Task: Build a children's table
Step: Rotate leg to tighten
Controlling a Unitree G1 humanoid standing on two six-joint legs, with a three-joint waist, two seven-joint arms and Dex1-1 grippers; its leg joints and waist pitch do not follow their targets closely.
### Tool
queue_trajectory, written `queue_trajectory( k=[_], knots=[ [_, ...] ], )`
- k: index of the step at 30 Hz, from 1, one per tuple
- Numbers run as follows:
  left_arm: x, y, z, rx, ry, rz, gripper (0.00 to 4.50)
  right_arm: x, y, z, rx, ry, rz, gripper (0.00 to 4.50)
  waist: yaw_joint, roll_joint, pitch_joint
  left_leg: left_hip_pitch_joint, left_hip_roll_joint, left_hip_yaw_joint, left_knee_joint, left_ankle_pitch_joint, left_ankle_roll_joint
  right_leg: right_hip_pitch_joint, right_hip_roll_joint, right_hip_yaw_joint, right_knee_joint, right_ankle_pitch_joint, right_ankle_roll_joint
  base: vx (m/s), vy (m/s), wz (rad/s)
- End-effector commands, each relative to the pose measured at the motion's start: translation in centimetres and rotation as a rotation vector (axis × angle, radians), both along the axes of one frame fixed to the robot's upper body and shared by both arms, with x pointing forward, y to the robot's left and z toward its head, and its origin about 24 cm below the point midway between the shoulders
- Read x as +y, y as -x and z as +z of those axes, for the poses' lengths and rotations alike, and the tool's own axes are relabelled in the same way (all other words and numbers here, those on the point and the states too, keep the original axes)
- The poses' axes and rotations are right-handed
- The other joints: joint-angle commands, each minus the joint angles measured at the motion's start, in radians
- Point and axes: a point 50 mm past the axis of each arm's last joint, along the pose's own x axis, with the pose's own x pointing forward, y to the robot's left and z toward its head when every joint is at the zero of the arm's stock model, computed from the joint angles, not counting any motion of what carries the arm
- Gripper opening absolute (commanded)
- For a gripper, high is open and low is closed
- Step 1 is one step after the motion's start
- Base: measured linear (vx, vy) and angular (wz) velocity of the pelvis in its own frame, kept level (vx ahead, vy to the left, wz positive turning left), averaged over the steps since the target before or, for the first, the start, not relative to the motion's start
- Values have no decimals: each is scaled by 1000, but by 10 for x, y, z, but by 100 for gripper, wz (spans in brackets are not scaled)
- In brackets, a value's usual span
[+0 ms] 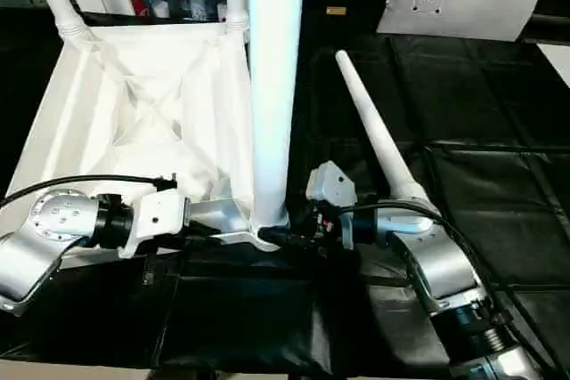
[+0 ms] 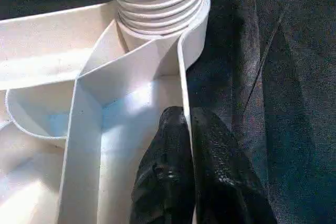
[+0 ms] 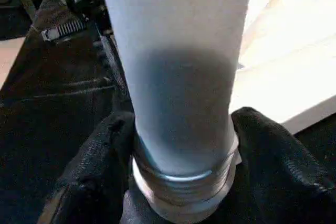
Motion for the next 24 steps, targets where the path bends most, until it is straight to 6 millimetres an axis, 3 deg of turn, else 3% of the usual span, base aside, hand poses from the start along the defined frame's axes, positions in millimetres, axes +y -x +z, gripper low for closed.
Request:
queue_trajectory(
  k=[1, 10, 12, 15, 16, 18, 19, 20, 21, 23, 24],
  knots=[
    [-17, 22, -11, 54, -47, -213, 0, 1, 0, -1, 8, 6, 9, 272, -5, 3, -64, 10, 73, -18, -58, -56, 107, 51, -80, 47, -46, -53, -304, 0, 0, 0],
    [-18, 21, -14, 59, -18, -152, 0, 2, 5, -9, 44, 8, 10, 259, -4, 6, -63, 11, 73, -19, -59, -62, 103, 52, -80, 47, -46, -52, -307, 0, 0, 0],
    [-20, 19, -13, 49, 3, -111, 0, 3, 8, -11, 59, 7, 6, 259, -4, 11, -61, 11, 75, -19, -60, -69, 99, 51, -80, 47, -48, -54, -309, 0, 0, 0],
    [-28, 16, -11, 28, 66, 48, 0, 8, 13, -22, 95, -3, -98, 258, -2, 13, -56, 12, 79, -20, -64, -86, 86, 50, -81, 48, -50, -62, -306, 0, 0, 0],
    [-32, 15, -10, 28, 98, 100, 0, 9, 13, -26, 102, -5, -152, 258, -3, 14, -49, 11, 81, -20, -67, -111, 75, 47, -81, 49, -55, -87, -304, 0, 0, 0],
    [-45, 14, -8, 29, 180, 200, 0, 15, 12, -33, 114, -29, -277, 258, -8, 14, -31, 12, 78, -26, -80, -231, 30, 44, -84, 48, -76, -301, -266, 0, 0, 0],
    [-51, 14, -7, 30, 210, 237, 0, 18, 11, -36, 119, -43, -333, 258, -10, 10, -26, 16, 74, -30, -80, -288, 7, 38, -87, 50, -89, -436, -226, 0, 0, 0],
    [-58, 15, -5, 30, 239, 274, 0, 22, 10, -38, 124, -63, -404, 258, -14, 8, -25, 15, 73, -33, -82, -301, -3, 38, -88, 50, -90, -480, -205, 0, 0, 0],
    [-63, 14, -5, 24, 248, 291, 0, 25, 9, -39, 135, -79, -443, 258, -22, 4, -19, 3, 70, -42, -89, -305, -10, 39, -89, 48, -94, -534, -170, -58, 9, -10],
    [-75, 12, -4, 5, 270, 340, 0, 33, 5, -42, 168, -127, -560, 257, -37, 6, -17, 9, 68, -46, -89, -344, -15, 27, -89, 49, -106, -618, -126, 0, 0, 0],
    [-93, 7, 0, -20, 314, 422, 0, 46, -1, -44, 218, -183, -707, 257, -40, 6, -17, 8, 67, -48, -88, -343, -15, 26, -90, 49, -108, -625, -118, 0, 0, 0]
  ],
)
